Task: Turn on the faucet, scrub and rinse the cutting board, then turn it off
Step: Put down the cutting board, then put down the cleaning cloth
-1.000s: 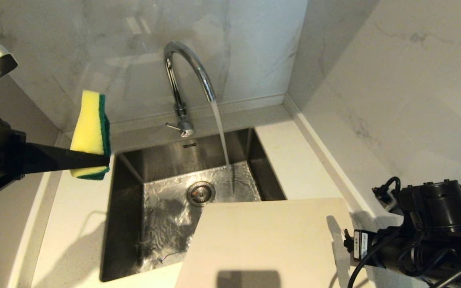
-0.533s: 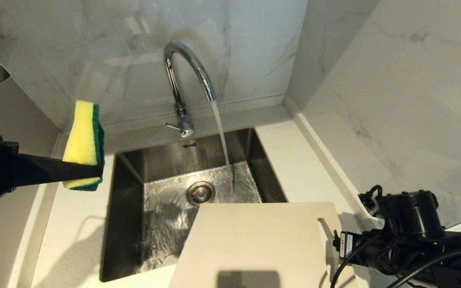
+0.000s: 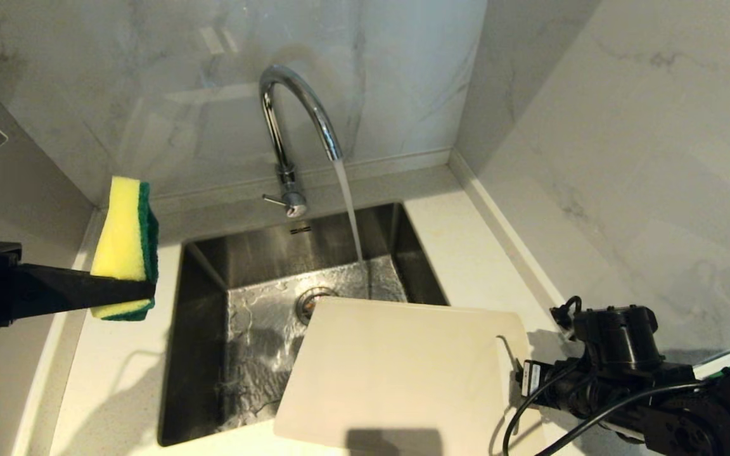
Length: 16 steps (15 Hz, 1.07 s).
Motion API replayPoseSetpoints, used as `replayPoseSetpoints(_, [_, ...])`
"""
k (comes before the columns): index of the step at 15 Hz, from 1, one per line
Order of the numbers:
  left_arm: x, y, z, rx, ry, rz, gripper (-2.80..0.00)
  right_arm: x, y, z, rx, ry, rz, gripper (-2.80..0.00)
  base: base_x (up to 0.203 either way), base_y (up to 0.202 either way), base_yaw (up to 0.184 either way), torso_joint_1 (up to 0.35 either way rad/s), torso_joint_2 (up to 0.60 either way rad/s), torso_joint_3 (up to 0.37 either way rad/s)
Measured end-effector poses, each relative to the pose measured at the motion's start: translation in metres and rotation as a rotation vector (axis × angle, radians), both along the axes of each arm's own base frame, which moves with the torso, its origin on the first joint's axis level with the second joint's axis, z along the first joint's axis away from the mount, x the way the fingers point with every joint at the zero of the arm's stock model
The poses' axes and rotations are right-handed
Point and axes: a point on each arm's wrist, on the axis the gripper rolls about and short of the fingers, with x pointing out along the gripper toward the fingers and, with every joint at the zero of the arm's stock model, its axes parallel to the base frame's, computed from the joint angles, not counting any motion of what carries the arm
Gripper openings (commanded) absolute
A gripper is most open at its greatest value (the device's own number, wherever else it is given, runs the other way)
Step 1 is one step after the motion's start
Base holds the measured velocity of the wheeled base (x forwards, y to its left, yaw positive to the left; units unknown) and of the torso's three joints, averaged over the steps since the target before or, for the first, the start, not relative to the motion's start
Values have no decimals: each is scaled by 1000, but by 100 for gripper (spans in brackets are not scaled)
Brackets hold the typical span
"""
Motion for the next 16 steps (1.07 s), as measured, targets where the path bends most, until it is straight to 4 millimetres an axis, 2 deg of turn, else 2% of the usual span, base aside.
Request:
replayPoseSetpoints(1, [-1,0,-1,0,1,-1,-280,3,-3,-2,0,-5,-12,-280,0,0,0,0,0,0])
replayPoseSetpoints(2, [-1,1,-1,1,1,0,-280,4,-4,-3,1,-6,-18,0,0,0,0,0,0,0])
replayPoseSetpoints(5, [-2,1,-2,1,3,-2,-280,4,-6,-5,-1,-1,-27,0,0,0,0,0,0,0])
replayPoseSetpoints(10, [-3,2,-2,1,5,-3,-280,0,-7,7,22,-44,-39,0,0,0,0,0,0,0])
replayPoseSetpoints(16, [-4,2,0,-6,-6,-3,-280,-22,-9,45,21,-93,-45,0,0,0,0,0,0,0])
